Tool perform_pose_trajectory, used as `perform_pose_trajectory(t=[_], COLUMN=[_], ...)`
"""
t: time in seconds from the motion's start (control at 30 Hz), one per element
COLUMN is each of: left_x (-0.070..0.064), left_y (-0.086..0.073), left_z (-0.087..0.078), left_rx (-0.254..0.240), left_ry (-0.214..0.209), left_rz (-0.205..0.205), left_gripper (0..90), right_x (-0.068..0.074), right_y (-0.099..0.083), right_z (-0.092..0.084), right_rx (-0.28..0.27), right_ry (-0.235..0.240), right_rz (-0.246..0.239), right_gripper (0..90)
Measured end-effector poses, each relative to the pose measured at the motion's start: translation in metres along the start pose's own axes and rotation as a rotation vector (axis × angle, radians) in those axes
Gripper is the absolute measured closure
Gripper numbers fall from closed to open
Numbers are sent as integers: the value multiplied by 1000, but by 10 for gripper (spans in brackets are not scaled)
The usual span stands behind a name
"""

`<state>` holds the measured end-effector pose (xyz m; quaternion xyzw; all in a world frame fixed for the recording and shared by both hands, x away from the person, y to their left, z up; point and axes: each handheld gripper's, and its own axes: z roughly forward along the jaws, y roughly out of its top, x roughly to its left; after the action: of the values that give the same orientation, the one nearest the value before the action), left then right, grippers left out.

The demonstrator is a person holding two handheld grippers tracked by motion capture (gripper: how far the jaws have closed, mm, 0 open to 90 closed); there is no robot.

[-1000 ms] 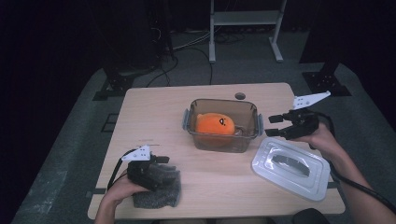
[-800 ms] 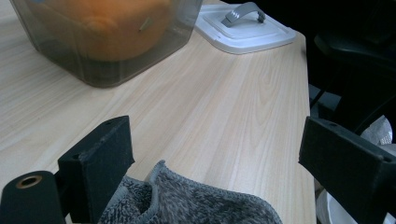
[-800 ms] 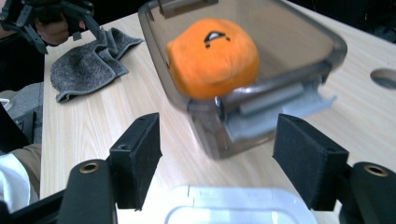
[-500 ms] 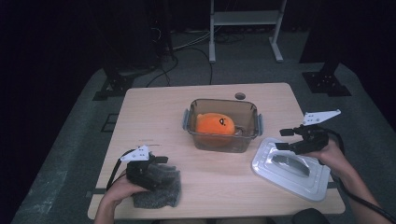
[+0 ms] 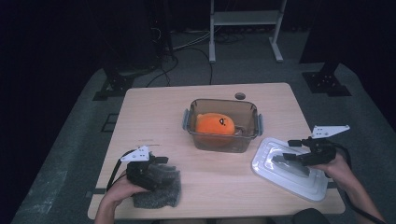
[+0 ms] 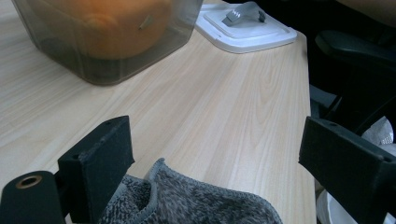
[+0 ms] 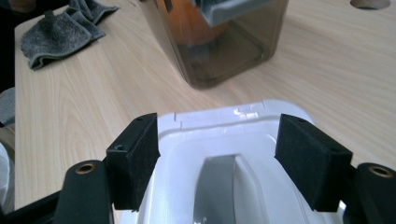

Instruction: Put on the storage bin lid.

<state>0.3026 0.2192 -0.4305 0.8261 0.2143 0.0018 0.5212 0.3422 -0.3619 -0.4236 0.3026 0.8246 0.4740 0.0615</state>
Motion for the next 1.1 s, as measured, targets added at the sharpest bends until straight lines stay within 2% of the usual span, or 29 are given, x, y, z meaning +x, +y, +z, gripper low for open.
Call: perform_pose_trajectory(t=[0.23, 0.47, 0.77, 0.87, 1.1], left_x=[0, 0, 0, 0, 0], left_y=[0, 0, 0, 0, 0], left_z=[0, -1, -1, -1, -1], left_rx=[1, -5, -4, -4, -2], left_ry=[1, 2, 1, 0, -3], left_rz=[0, -1, -1, -2, 0], left_gripper=[89, 89, 89, 89, 89], right_x=[1, 1, 3, 3, 4], right_y=[-18, -33, -43, -46, -50], right_z=[-3, -3, 1, 4, 5], right_rx=[-18, -30, -5, 6, 15], right_ry=[-3, -34, -54, -54, -64], right_rz=[9, 27, 19, 19, -5], right_gripper=[292, 292, 315, 350, 500])
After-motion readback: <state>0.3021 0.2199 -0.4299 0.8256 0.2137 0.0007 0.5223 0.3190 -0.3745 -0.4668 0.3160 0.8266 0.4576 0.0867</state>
